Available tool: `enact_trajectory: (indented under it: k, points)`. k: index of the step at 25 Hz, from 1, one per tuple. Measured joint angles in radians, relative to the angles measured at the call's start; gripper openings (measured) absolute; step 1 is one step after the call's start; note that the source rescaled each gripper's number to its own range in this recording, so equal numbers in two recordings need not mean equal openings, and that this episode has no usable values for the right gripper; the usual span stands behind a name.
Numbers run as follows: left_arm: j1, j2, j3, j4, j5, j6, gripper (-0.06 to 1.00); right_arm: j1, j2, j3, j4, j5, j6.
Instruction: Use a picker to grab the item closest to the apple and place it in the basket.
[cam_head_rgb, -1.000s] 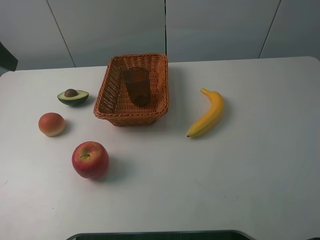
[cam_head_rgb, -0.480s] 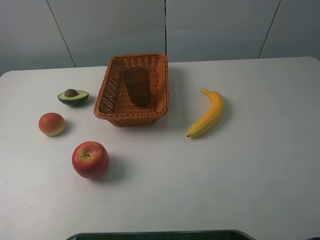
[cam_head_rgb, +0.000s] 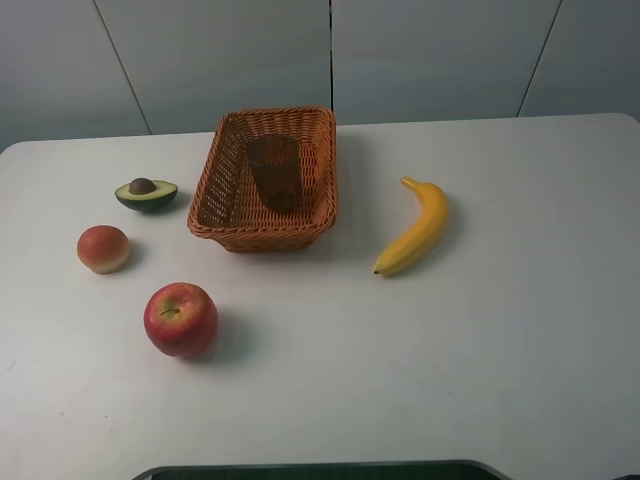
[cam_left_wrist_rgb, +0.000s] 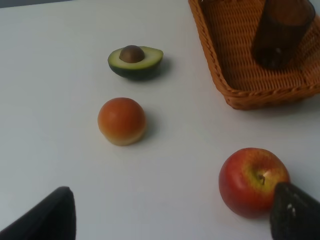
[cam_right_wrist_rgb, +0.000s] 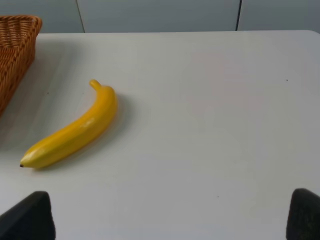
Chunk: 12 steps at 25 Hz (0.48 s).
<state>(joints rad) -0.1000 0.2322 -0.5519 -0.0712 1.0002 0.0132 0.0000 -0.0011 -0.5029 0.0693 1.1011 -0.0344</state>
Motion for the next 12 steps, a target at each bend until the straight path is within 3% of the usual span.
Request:
enact_trajectory:
  k: [12]
  points:
    - [0.0,-0.174,0.024,-0.004,0.055,0.0,1.0,0.0,0.0,0.0,0.0,0.0,0.0]
